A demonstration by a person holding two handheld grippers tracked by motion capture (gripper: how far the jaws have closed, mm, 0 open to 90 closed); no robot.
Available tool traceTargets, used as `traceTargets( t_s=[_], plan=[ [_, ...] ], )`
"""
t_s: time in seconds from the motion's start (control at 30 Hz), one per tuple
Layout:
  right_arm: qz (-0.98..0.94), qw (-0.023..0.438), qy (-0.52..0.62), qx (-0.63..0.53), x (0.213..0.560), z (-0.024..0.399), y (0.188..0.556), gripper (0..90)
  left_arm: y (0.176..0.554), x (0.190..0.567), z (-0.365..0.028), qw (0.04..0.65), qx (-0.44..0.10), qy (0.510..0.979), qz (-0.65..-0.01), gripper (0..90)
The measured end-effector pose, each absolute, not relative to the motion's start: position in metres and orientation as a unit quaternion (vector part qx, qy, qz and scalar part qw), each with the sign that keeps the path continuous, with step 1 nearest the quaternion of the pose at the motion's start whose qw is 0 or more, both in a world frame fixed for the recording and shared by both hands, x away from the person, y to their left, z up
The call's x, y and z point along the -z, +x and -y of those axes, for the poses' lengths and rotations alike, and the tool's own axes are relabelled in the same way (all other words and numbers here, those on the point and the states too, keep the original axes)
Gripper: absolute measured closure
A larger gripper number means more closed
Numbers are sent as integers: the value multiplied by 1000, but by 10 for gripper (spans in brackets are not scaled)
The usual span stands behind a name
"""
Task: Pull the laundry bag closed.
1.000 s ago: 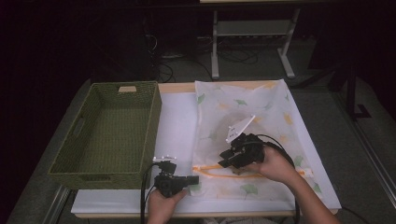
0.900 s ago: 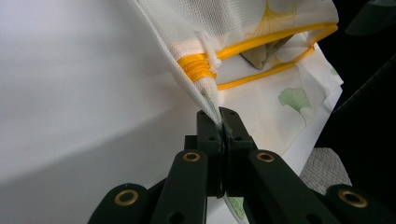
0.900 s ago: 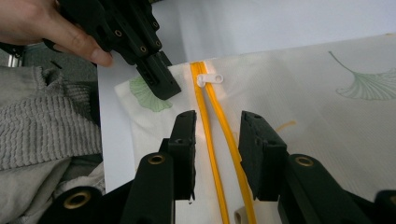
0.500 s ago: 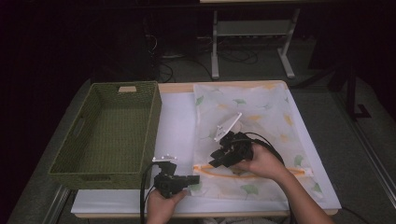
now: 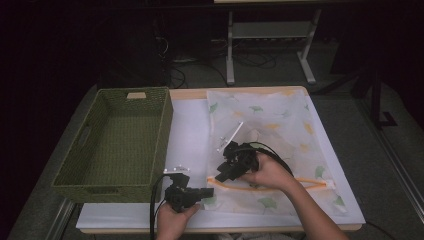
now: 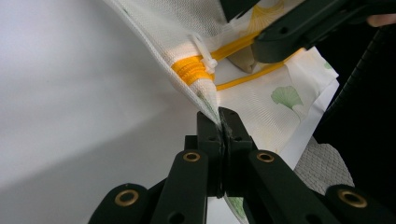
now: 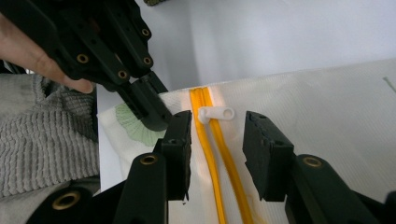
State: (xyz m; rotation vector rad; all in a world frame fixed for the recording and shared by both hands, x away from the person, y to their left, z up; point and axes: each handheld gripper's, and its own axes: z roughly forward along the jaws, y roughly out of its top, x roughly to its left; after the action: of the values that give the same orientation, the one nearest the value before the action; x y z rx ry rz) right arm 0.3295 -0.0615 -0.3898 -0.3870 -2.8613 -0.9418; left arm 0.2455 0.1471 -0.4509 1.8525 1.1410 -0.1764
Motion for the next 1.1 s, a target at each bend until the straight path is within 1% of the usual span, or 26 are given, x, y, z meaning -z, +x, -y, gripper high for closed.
traceTargets(
  t_s=[0.23,0.3,0.37,0.43,0.53,0.63,0.7,0.77,0.8,0.87,1.0,1.07,1.1],
  plan=[
    [939,73,-138,307,398,56,342,562,245,449,-147,463,67,759,-453,884],
    [937,94,-136,309,402,54,345,544,245,448,-147,462,66,762,-449,884],
    [937,105,-131,308,405,52,347,551,245,448,-147,461,65,762,-450,884],
    [934,119,-128,312,406,51,348,603,245,449,-147,461,64,761,-452,884],
    [933,125,-122,314,404,51,346,656,246,450,-148,462,64,759,-455,884],
    [934,119,-116,317,401,53,342,678,247,452,-150,462,63,755,-461,883],
    [932,121,-113,322,398,55,341,719,247,453,-151,463,64,752,-464,883],
    [933,119,-112,321,397,55,340,721,247,454,-151,462,63,751,-467,883],
    [935,121,-109,316,397,55,338,745,247,454,-151,462,62,751,-468,883],
    [936,117,-109,314,397,55,337,748,247,453,-151,464,62,749,-469,883],
    [936,112,-113,312,397,56,337,780,247,454,-151,469,66,743,-473,883],
    [939,97,-119,307,398,55,337,852,246,454,-151,472,71,743,-470,883],
    [939,96,-121,306,398,55,337,864,245,454,-150,473,74,741,-471,883]
  ],
)
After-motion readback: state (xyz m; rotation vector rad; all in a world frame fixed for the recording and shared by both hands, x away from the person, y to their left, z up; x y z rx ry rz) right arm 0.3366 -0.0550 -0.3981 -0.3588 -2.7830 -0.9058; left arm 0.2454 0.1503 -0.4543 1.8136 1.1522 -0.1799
